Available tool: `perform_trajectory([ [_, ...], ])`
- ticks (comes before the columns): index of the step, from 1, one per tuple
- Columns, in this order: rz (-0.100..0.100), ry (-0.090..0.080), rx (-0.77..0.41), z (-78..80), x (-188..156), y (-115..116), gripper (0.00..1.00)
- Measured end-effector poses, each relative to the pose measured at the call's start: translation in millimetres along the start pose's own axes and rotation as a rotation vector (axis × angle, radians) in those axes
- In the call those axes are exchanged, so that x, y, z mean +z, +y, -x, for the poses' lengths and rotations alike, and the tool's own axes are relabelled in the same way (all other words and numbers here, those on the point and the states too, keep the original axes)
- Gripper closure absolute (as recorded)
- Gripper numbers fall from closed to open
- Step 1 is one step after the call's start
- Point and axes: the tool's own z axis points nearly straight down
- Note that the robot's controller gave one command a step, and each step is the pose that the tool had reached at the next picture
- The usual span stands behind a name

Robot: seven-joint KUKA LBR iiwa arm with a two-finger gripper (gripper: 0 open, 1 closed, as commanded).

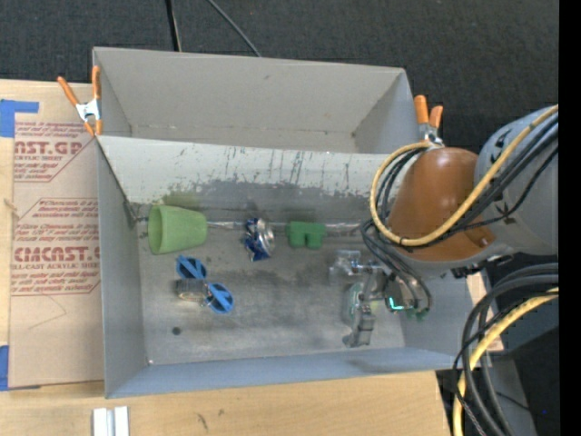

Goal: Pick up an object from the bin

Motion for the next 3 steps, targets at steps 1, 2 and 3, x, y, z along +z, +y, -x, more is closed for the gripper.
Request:
perform_trajectory([
  [1, -0.003, -0.009, 0.114, 41.2, 31, -85, 0.0],
  [2, -0.002, -0.012, -0.311, 7.4, 59, -74, 0.0],
  [3, -0.002, -0.011, -0.31, 7.3, 59, -74, 1.0],
])
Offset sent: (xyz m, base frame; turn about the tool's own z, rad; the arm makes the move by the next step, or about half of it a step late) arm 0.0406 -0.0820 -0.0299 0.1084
